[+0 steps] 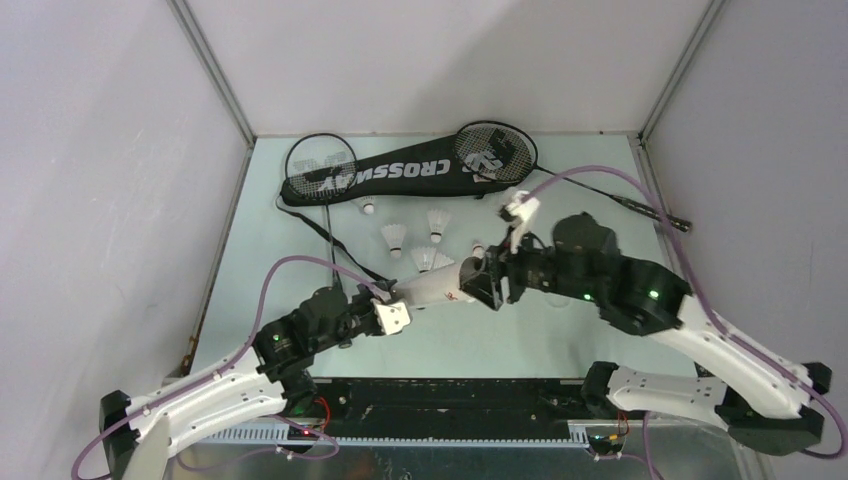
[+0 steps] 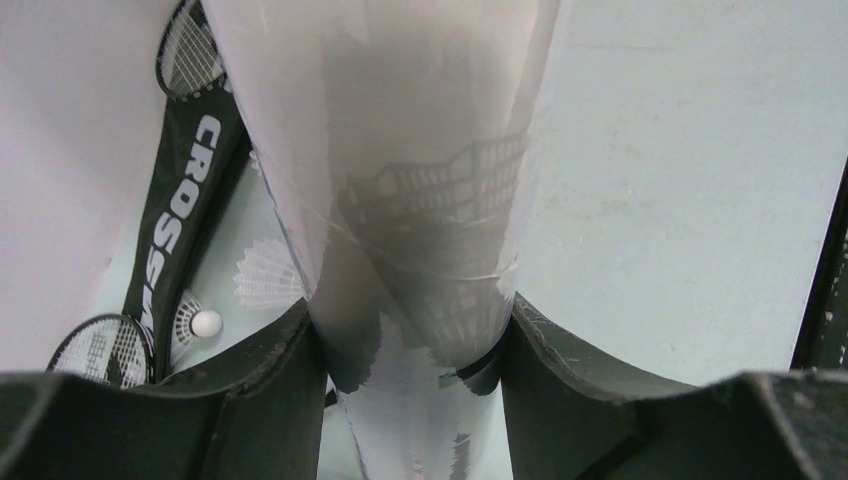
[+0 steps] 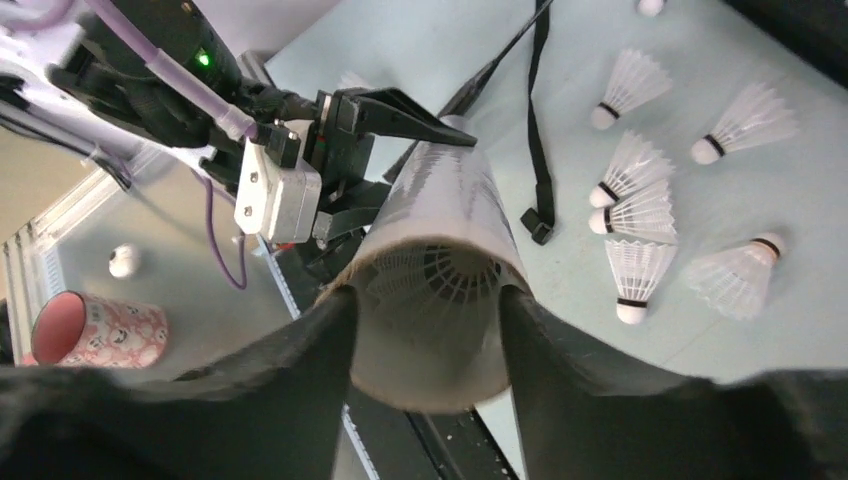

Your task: Pack up the badminton gear

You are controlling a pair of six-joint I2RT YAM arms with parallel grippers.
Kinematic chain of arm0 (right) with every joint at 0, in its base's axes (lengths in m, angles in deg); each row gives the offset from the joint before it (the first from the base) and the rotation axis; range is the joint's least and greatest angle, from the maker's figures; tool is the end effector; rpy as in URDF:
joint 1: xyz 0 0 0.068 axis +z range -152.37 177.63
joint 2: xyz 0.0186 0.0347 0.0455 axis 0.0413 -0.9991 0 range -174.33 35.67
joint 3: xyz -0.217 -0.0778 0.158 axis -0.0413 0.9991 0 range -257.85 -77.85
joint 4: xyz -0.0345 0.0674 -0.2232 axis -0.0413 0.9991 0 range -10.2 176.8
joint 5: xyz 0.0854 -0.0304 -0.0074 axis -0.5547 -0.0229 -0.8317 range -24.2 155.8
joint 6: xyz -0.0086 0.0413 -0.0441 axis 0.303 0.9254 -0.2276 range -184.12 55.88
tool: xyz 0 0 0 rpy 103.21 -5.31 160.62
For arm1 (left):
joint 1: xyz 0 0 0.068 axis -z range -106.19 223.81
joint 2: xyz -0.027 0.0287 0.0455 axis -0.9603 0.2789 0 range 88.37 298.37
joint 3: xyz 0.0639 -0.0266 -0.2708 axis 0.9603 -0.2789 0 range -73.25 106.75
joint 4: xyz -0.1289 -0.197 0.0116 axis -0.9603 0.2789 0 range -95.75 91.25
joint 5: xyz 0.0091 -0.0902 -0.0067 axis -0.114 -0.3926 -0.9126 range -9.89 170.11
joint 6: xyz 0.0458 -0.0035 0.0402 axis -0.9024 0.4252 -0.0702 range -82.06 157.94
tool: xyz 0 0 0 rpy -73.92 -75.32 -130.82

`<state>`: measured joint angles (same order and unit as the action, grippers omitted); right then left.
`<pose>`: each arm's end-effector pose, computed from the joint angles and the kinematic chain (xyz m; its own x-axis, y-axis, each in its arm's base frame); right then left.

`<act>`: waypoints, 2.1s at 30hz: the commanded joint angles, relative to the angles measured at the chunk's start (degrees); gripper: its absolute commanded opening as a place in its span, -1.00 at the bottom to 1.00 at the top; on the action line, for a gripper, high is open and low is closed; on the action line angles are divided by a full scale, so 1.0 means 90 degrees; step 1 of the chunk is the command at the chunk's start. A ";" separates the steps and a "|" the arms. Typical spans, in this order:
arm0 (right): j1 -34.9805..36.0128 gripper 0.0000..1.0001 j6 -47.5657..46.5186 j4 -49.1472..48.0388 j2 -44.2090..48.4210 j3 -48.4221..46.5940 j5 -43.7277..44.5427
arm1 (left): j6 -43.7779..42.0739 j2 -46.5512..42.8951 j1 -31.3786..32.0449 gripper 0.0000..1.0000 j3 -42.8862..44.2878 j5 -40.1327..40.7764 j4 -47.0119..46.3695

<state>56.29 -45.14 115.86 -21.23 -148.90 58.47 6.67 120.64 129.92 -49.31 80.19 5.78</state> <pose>0.0881 0.1558 0.4073 -0.4791 -0.1664 -0.8618 -0.7961 0.4959 0.3468 0.0710 -0.1055 0.2453 0.2687 0.5310 -0.8036 0.8072 0.3311 0.4887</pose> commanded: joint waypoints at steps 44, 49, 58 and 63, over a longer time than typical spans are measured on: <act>-0.3047 0.44 -0.6579 -0.3833 -0.3725 0.2550 -0.0920 | 0.0132 -0.0487 0.0065 -1.00 -0.0148 0.0542 -0.0869; -0.3054 -0.06 -0.6567 -0.3937 -0.4177 0.2372 -0.0652 | 0.0105 -0.0314 0.0064 -1.00 -0.0110 0.0538 -0.0888; -0.3056 -1.00 -0.6018 -0.4174 -0.3325 0.2269 -0.0436 | 0.0127 -0.0093 0.0064 -1.00 -0.0053 0.0659 -0.0871; -0.3059 -1.00 -0.4419 -0.3167 -0.2006 0.2210 0.0085 | 0.0085 -0.0183 0.0064 -1.00 -0.0119 0.0635 -0.0928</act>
<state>28.77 -96.70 82.28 -49.54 -126.02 55.45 7.06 120.16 130.30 -51.08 85.11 1.23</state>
